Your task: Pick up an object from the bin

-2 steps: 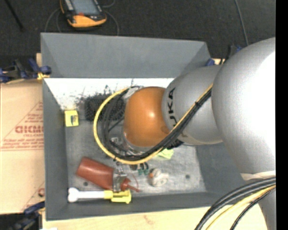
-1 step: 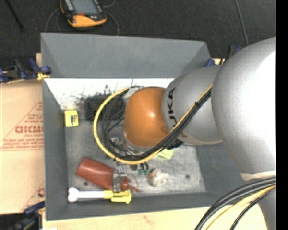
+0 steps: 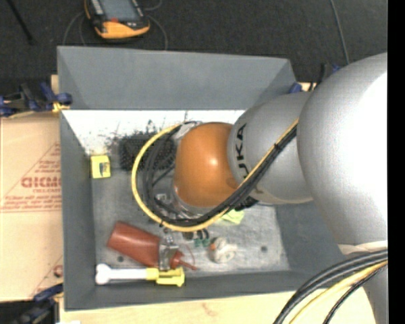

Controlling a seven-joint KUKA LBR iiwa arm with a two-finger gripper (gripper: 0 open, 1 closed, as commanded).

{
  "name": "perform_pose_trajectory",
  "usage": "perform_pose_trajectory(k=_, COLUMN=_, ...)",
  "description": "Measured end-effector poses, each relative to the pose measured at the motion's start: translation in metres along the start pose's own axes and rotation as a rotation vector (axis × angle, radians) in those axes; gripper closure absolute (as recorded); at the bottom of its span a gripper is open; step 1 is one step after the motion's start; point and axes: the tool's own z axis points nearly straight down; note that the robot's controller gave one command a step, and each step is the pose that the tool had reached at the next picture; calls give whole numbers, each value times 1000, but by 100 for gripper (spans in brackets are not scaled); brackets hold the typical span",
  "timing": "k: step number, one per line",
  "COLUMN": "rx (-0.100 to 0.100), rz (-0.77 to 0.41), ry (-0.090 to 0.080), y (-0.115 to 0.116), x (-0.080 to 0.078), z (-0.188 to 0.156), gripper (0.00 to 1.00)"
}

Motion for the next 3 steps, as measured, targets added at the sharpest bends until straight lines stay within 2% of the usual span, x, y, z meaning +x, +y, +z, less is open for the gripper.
perform_pose_trajectory(k=3, rx=1, rz=1, ry=3, y=0, x=1, z=1, gripper=100)
